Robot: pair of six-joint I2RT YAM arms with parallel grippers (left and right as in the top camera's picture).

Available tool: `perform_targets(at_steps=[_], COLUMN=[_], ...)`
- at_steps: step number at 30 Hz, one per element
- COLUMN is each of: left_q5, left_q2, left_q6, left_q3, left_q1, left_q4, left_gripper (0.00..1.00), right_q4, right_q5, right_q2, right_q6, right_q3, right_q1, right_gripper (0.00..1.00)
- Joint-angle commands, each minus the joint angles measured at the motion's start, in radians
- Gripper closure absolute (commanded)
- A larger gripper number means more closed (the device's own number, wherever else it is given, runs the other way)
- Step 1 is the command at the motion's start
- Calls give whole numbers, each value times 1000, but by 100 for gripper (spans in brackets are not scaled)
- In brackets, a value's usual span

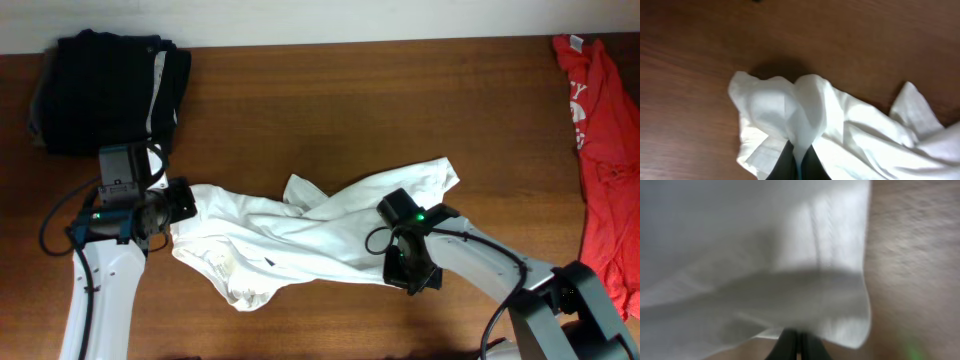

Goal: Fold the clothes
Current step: 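Lift the T-shirt with both grippers and spread it flat on the table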

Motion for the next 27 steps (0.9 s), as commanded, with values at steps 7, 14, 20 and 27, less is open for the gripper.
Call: perform_targets(at_steps=[7,14,20,27], left_q5=[138,16,0,-91], left_q2=[-232,-346,-373,-326], left_q6=[-12,-68,-140,-140], left_q3=[349,619,834,834], left_q1=[3,3,3,3], left_q4=[-223,-370,-492,-487], left_gripper=[99,99,99,99], right_q4=[-460,-776,-779,-779], right_q5=[38,102,92,198], right_q2=[-215,-238,-278,-249], right_q6=[-185,-254,-268,-264], right_q3=[619,1323,1645,1645], right_q1=[-122,-180,-183,-183], right_gripper=[96,96,96,96])
